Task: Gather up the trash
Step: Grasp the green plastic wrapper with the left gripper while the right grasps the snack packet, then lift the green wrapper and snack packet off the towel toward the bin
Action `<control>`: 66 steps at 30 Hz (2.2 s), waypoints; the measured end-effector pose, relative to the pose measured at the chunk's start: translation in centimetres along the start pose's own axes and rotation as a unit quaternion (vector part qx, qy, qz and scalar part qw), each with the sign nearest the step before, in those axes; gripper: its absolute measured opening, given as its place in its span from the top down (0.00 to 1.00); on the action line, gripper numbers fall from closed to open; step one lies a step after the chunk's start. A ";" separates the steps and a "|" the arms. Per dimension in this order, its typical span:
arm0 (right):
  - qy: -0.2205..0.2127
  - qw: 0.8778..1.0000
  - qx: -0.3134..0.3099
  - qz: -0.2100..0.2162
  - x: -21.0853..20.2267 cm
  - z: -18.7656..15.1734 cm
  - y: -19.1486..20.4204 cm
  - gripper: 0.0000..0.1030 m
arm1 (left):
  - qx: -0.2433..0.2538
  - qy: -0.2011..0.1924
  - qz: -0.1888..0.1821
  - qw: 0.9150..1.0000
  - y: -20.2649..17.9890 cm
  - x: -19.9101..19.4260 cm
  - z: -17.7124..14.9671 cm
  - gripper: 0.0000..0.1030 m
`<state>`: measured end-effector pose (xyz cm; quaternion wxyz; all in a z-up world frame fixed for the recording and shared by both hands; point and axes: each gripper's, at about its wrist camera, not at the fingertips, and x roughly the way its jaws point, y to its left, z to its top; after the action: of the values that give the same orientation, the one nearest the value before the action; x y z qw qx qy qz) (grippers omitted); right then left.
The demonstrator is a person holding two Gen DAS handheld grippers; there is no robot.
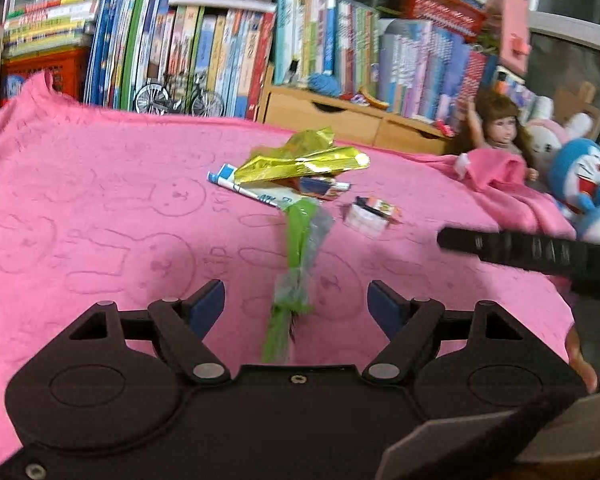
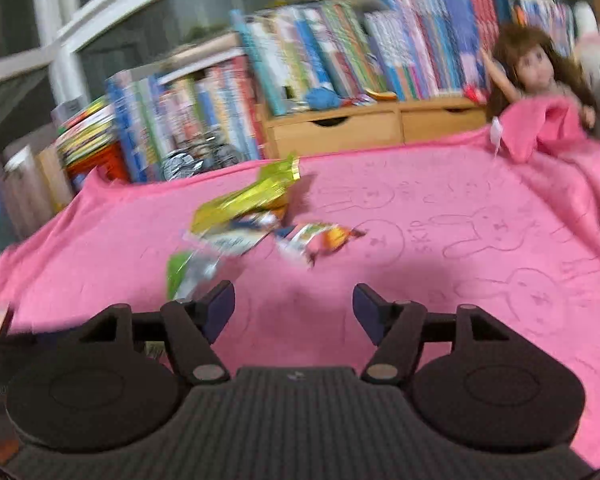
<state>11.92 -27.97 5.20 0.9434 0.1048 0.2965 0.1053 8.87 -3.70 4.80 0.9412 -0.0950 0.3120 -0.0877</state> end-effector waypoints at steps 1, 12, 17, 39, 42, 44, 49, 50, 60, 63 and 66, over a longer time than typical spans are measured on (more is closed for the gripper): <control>0.005 1.000 0.015 0.000 1.3 0.8 -0.3 0.24 | -0.005 0.005 -0.001 1.000 0.2 1.2 0.3 0.26; 0.047 0.995 0.070 -0.049 10.8 3.7 -0.5 0.20 | 0.006 0.029 -0.001 1.000 0.3 5.9 -0.1 0.42; 0.063 0.995 0.054 -0.054 12.1 3.3 0.5 0.53 | 0.024 0.033 0.009 0.999 0.0 6.2 -0.4 0.72; -0.011 0.999 -0.029 0.025 -0.9 0.4 3.3 0.58 | 0.027 -0.016 -0.010 0.999 0.1 -4.1 -0.7 0.72; -0.012 0.998 -0.038 0.043 -2.9 -1.2 3.8 0.57 | 0.025 -0.019 -0.016 0.999 0.2 -5.9 -1.4 0.72; -0.011 0.998 -0.045 0.053 -4.2 -2.5 4.2 0.57 | 0.024 -0.018 -0.020 0.999 0.3 -7.1 -2.1 0.72; -0.004 0.996 -0.054 0.077 -7.2 -5.6 4.8 0.57 | 0.025 -0.014 -0.033 0.999 0.3 -10.3 -4.1 0.72; -0.003 0.995 -0.057 0.081 -7.8 -6.4 4.9 0.57 | 0.027 -0.014 -0.034 0.999 0.2 -10.9 -4.6 0.72; 0.039 0.988 -0.104 0.109 -12.4 -14.3 5.7 0.55 | 0.031 0.039 -0.066 0.997 -0.6 -15.9 -11.6 0.72; 0.053 0.986 -0.112 0.109 -13.4 -16.0 5.5 0.55 | 0.025 0.067 -0.074 0.995 -0.3 -16.9 -13.4 0.72; 0.069 0.984 -0.123 0.111 -14.3 -17.8 5.3 0.55 | 0.025 0.088 -0.073 0.993 0.0 -17.5 -14.7 0.72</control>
<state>-10.60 -24.24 -0.04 0.9086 0.0127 0.3326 0.2522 -13.87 -1.58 3.19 0.9033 -0.0855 0.3838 -0.1718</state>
